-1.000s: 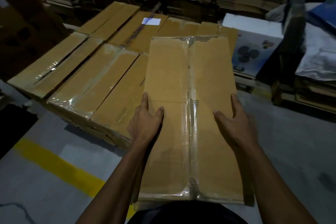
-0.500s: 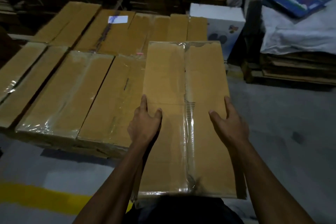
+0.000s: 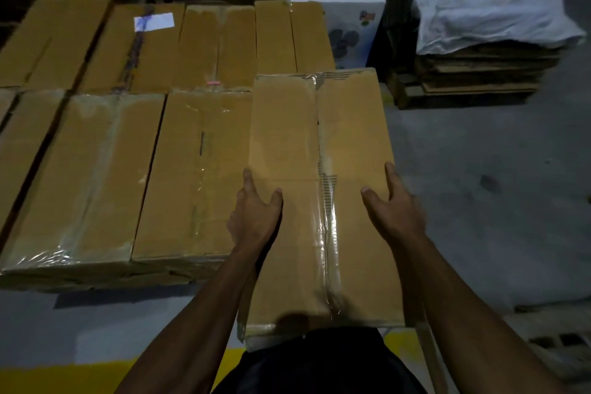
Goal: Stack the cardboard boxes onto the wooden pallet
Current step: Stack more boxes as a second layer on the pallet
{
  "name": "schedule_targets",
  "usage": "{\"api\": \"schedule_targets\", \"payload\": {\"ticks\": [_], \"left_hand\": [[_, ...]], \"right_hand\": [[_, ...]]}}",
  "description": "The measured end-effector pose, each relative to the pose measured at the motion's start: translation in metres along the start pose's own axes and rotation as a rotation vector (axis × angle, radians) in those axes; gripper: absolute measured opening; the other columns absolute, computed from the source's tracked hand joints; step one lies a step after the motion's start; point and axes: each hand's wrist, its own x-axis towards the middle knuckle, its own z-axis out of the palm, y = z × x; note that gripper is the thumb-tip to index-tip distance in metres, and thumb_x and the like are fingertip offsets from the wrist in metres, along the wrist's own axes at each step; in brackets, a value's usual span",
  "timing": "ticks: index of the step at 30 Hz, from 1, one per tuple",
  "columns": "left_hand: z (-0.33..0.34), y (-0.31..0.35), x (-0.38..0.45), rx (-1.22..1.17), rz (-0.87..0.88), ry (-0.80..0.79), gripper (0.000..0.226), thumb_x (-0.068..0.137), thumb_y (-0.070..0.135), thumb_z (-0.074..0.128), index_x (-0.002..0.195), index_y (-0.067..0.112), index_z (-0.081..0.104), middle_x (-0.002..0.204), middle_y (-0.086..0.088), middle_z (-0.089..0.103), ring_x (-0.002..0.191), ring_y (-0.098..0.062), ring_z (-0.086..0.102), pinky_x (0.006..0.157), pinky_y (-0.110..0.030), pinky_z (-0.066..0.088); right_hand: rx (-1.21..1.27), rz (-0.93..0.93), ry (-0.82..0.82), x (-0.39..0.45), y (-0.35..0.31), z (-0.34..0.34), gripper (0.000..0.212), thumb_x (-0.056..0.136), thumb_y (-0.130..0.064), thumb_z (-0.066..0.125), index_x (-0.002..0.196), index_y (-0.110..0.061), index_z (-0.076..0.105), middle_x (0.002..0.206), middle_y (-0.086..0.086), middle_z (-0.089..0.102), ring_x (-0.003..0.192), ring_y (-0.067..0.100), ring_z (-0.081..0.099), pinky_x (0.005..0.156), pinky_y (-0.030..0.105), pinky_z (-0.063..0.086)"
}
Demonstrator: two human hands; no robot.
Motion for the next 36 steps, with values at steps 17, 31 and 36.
{"api": "schedule_targets", "payload": {"ticks": [17, 31, 36], "left_hand": [[0.058, -0.013, 0.072, -0.200, -0.117, -0.040, 0.083, 0.073, 0.067, 0.053, 0.143, 0.026, 0.035, 0.138, 0.004, 0.056, 0.120, -0.027, 0.057, 0.100, -0.049, 0.046], [0.108, -0.032, 0.119, -0.118, -0.095, -0.018, 0.102, 0.075, 0.061, 0.064, 0.152, 0.006, 0.025, 0.156, -0.014, 0.033, 0.147, -0.033, 0.024, 0.118, -0.053, 0.024], [0.116, -0.036, 0.130, -0.040, -0.067, 0.029, 0.099, 0.081, 0.050, 0.069, 0.154, 0.005, 0.020, 0.161, -0.013, 0.023, 0.150, -0.029, 0.011, 0.122, -0.047, 0.012]], "right_hand": [[-0.026, 0.044, -0.053, 0.092, 0.023, 0.066, 0.080, 0.093, -0.062, 0.052, 0.158, -0.043, 0.009, 0.145, 0.013, 0.053, 0.124, 0.039, 0.054, 0.103, 0.049, 0.042], [-0.033, 0.027, -0.081, 0.144, 0.048, 0.114, 0.083, 0.095, -0.060, 0.052, 0.160, -0.038, 0.005, 0.144, 0.015, 0.053, 0.123, 0.038, 0.055, 0.100, 0.045, 0.044], [-0.026, 0.035, -0.088, 0.153, 0.050, 0.119, 0.081, 0.096, -0.060, 0.050, 0.160, -0.037, 0.006, 0.142, 0.015, 0.055, 0.122, 0.038, 0.055, 0.102, 0.047, 0.042]]}}
